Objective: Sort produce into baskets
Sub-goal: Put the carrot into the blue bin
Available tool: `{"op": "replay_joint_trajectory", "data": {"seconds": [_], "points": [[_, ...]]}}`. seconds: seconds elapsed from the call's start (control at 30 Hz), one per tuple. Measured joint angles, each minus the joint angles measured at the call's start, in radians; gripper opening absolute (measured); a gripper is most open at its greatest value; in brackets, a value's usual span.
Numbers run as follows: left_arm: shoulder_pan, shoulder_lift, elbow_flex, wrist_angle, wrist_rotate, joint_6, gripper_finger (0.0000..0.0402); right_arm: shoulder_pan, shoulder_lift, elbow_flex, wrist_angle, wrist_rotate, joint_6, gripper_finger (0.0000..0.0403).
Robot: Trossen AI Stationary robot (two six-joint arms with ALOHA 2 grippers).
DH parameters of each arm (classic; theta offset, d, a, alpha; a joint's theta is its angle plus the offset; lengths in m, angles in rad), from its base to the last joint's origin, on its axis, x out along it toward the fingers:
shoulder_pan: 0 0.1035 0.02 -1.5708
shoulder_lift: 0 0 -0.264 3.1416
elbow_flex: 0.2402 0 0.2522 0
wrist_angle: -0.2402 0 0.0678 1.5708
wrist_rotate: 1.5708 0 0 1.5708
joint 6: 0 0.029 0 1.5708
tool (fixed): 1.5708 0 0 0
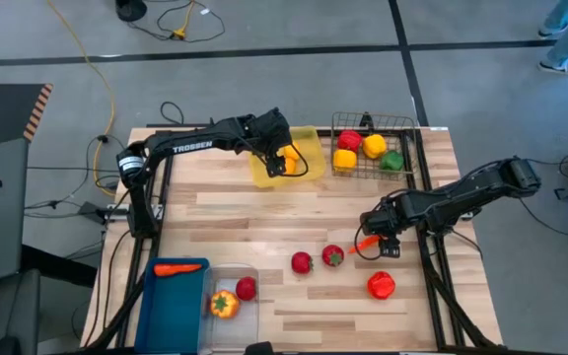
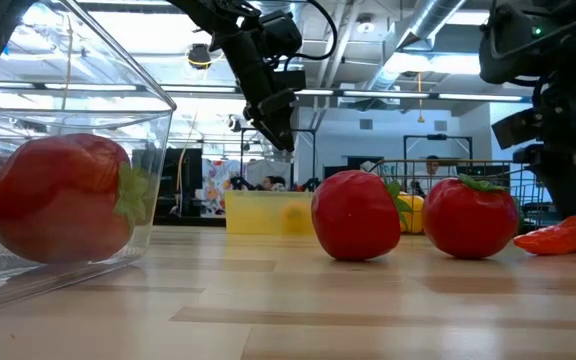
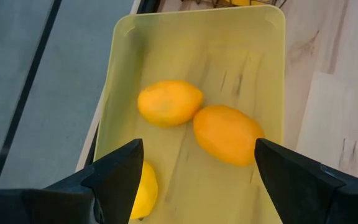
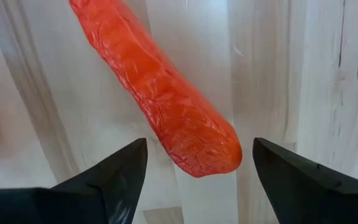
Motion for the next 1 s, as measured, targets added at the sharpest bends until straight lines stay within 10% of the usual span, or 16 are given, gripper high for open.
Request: {"op": "replay_joint_trajectory", "data": {"seconds": [0.5, 1.0], "points": [[0.0, 0.0, 0.0, 0.0, 0.002, 0.0, 0.0295, -0.002, 0.014, -0.026, 0.048, 0.003, 0.03, 0.0306], [-0.001, 0.0, 0.0, 0.017, 0.003, -0.006, 0.0295, -0.002, 0.174, -0.021, 0.061, -0.004, 0.024, 0.0179]]}}
